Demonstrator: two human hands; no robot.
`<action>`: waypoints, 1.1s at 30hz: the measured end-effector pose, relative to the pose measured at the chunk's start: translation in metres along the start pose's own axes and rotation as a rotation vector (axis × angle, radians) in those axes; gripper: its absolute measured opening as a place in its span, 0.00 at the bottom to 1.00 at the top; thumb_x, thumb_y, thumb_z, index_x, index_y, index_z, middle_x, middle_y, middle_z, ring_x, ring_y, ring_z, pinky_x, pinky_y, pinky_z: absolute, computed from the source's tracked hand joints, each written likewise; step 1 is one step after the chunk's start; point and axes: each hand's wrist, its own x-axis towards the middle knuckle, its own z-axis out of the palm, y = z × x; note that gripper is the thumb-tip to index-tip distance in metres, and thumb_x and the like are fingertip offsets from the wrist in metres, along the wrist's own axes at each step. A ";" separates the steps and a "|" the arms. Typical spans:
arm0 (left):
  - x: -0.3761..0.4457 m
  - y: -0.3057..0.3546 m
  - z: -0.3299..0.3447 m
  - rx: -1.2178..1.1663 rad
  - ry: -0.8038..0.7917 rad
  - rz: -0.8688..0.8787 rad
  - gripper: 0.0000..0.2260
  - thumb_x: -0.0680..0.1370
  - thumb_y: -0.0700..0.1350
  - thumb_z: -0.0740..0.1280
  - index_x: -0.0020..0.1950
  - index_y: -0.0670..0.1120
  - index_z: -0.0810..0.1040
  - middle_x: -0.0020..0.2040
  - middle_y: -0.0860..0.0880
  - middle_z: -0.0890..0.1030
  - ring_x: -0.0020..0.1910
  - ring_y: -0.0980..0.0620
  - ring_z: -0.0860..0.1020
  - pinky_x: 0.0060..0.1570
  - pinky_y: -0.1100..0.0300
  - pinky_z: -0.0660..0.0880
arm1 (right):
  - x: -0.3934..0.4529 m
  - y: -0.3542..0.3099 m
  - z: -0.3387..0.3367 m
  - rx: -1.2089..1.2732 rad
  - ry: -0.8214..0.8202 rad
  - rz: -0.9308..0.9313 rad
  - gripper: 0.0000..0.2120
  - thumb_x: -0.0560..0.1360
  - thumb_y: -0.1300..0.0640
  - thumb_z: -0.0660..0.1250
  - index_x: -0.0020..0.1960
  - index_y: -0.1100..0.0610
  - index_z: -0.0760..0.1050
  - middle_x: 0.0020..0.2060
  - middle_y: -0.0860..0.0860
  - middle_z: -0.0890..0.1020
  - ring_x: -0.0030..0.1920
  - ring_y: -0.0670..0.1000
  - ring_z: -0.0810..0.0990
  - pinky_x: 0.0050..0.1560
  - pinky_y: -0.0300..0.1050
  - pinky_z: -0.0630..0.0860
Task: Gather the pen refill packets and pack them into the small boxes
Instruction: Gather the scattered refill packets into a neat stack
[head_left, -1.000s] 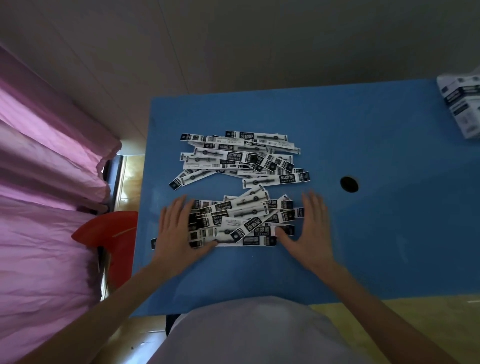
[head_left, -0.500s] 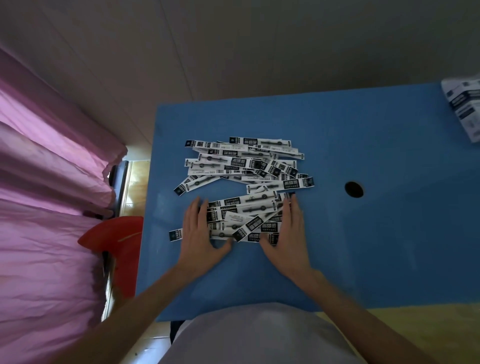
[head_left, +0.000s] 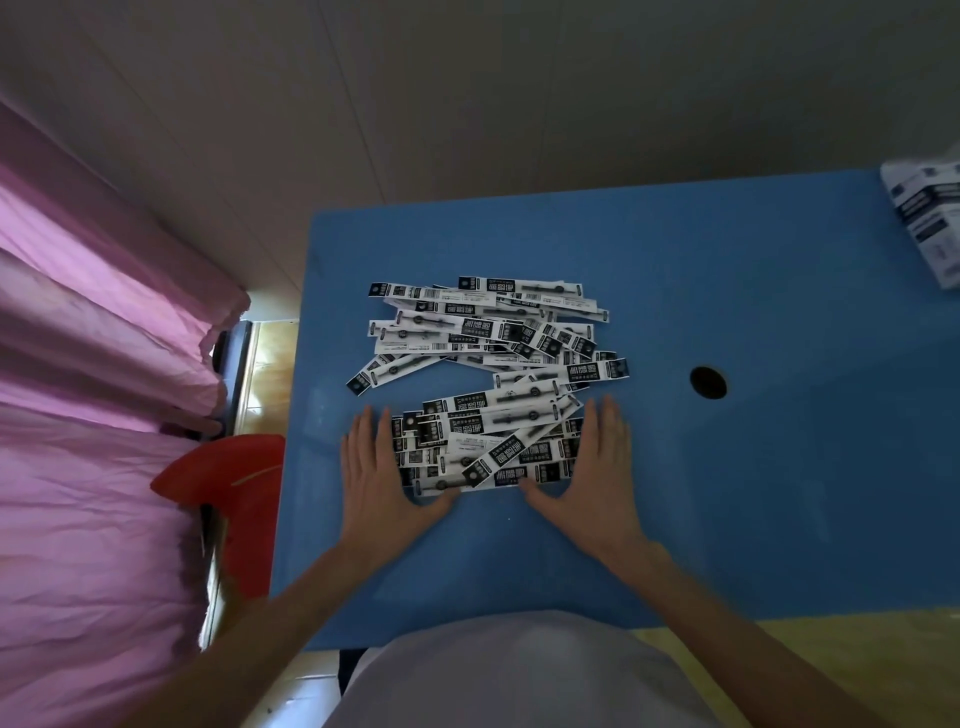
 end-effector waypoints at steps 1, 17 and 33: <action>0.004 0.007 0.001 -0.018 -0.004 -0.014 0.56 0.66 0.74 0.67 0.83 0.43 0.50 0.84 0.43 0.49 0.83 0.44 0.46 0.81 0.41 0.47 | 0.003 -0.007 0.002 0.038 0.000 0.005 0.59 0.72 0.35 0.71 0.83 0.59 0.37 0.82 0.56 0.37 0.82 0.55 0.37 0.82 0.56 0.42; 0.050 0.016 -0.021 0.072 -0.100 0.230 0.61 0.64 0.69 0.75 0.84 0.47 0.44 0.84 0.45 0.42 0.83 0.43 0.42 0.80 0.41 0.47 | 0.049 0.014 -0.029 -0.181 0.063 -0.149 0.61 0.66 0.26 0.66 0.84 0.57 0.42 0.83 0.58 0.42 0.83 0.59 0.39 0.80 0.64 0.40; 0.079 0.045 -0.025 0.200 -0.087 0.331 0.60 0.64 0.68 0.73 0.84 0.46 0.43 0.84 0.44 0.41 0.83 0.42 0.41 0.80 0.44 0.41 | 0.161 -0.018 -0.062 -0.008 0.017 -0.180 0.34 0.79 0.39 0.58 0.80 0.54 0.61 0.80 0.55 0.62 0.81 0.58 0.56 0.80 0.66 0.47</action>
